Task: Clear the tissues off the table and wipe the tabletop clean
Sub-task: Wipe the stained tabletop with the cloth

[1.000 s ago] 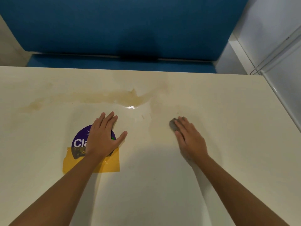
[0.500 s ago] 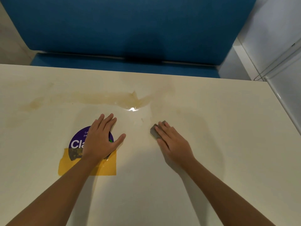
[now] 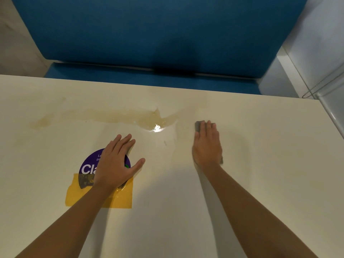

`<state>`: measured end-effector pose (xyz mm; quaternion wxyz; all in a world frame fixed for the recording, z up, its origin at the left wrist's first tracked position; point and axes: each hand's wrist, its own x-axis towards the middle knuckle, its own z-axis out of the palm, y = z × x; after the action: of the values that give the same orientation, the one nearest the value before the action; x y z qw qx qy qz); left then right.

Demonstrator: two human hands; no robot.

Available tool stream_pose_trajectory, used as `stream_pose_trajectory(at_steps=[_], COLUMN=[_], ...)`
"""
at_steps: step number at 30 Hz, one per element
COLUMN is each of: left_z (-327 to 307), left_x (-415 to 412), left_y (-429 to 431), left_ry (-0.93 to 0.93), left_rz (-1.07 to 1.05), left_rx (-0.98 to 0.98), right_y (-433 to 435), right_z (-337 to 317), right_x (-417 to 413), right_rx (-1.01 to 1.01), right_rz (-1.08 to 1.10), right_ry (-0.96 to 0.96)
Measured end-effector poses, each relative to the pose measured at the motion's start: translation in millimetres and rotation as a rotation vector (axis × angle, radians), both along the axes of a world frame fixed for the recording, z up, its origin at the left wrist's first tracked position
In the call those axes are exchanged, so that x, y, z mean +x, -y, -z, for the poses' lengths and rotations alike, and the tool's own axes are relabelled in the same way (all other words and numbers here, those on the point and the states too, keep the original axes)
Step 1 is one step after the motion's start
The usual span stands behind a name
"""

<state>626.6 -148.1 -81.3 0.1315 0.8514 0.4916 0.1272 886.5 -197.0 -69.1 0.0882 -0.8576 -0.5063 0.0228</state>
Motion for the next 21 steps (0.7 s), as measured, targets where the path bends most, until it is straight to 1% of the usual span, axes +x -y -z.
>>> stream_pose_trajectory(at_steps=[2,3,5,7,8,10,13,16,18,19,21], left_z=[0.1,-0.2,-0.8,-1.6,-1.9,-2.1,-1.8,-1.7,-2.3,-2.3,-1.9], left_x=[-0.3,-0.1,0.1,0.5,0.7,0.9,1.1,1.4,2.0,1.9,1.6], left_y=[-0.2,-0.8,-0.9,0.0,0.3,0.8,0.6,0.2,-0.6,-1.1,-0.9], left_ry=[0.004,0.005,0.009,0.015,0.016,0.016,0.012,0.01,0.011,0.011,0.004], left_rz=[-0.003,-0.005,-0.005,-0.01,-0.013,-0.016,-0.021,-0.022,-0.024,-0.022,-0.023], left_rx=[-0.001,0.001,0.0,0.002,0.003,-0.001,0.005,0.006,0.009,0.009,0.005], right_y=[0.3,4.2,17.0,30.8,35.8,43.0,35.2,11.2,-4.0,-9.6,-15.7], right_z=[2.1,0.9,-2.2,-2.1,-1.2,-2.1,-1.1,-0.4,-1.4,-1.7,-0.6], right_x=[-11.5,-12.8,-4.1,18.3,32.4,58.9,82.4,73.1,54.5,42.9,18.3], right_rx=[0.073,0.087,0.065,0.024,0.038,0.067,0.086,-0.062,-0.091,-0.096,-0.052], right_rz=[-0.115,-0.212,-0.385,-0.488,-0.512,-0.435,-0.186,-0.012,-0.004,-0.039,-0.14], right_ry=[-0.099,-0.087,-0.054,-0.123,-0.121,-0.131,-0.125,-0.039,0.002,0.017,-0.034])
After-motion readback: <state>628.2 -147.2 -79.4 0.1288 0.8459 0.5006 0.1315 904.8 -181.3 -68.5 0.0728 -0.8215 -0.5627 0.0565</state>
